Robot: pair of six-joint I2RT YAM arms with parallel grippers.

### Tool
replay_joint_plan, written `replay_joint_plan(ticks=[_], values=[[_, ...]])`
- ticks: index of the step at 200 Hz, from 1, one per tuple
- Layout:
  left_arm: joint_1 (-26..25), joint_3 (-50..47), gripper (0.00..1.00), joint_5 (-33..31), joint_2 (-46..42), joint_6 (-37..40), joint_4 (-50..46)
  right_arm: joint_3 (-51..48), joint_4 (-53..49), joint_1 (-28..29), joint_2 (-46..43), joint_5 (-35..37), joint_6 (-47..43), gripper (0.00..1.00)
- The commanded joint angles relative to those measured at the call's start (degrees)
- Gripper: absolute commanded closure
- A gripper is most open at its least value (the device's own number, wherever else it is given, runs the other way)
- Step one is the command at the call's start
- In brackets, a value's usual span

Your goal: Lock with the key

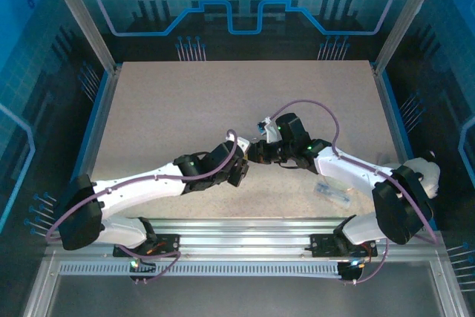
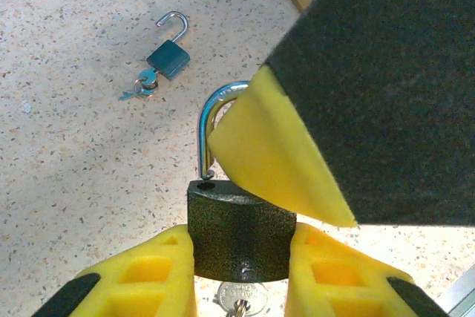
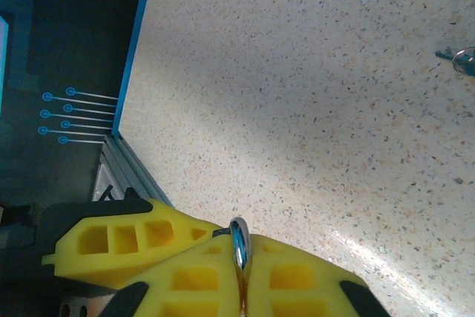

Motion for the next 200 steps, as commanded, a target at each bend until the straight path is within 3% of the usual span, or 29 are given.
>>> replay_joint_plan(ticks=[1, 49, 80, 118, 146, 184, 200], values=[[-1.03, 0.08, 1.0, 2.5, -3.31, 1.93, 4.04, -0.49, 1.87, -0.61, -0.23, 0.14, -1.3, 1.0], [-1.03, -0.55, 1.0, 3.01, -4.41, 2.05, 4.71, -2.09, 5.41, -0.58, -1.83, -1.11, -0.82, 1.0], [-1.03, -0.72, 0.8, 2.94, -4.46, 2.0, 4.88, -2.66, 8.02, -0.58, -1.54, -3.35, 0.45, 1.0], [-1.03, -0.88, 0.68, 3.1, -4.68, 2.24, 4.76, -3.13, 10.49, -0.59, -1.34, -5.46, 1.65, 1.0], [-1.03, -1.08, 0.52, 3.37, -4.94, 2.31, 4.75, -3.62, 12.45, -0.58, -1.3, -6.63, 2.52, 1.0], [-1.0, -1.09, 0.49, 3.93, -5.52, 2.43, 4.8, -3.89, 13.01, -0.65, -1.79, -6.9, 2.68, 1.0], [-1.0, -0.88, 0.43, 3.91, -5.56, 2.48, 4.62, -3.98, 13.57, -0.61, -1.83, -7.24, 3.02, 1.0]])
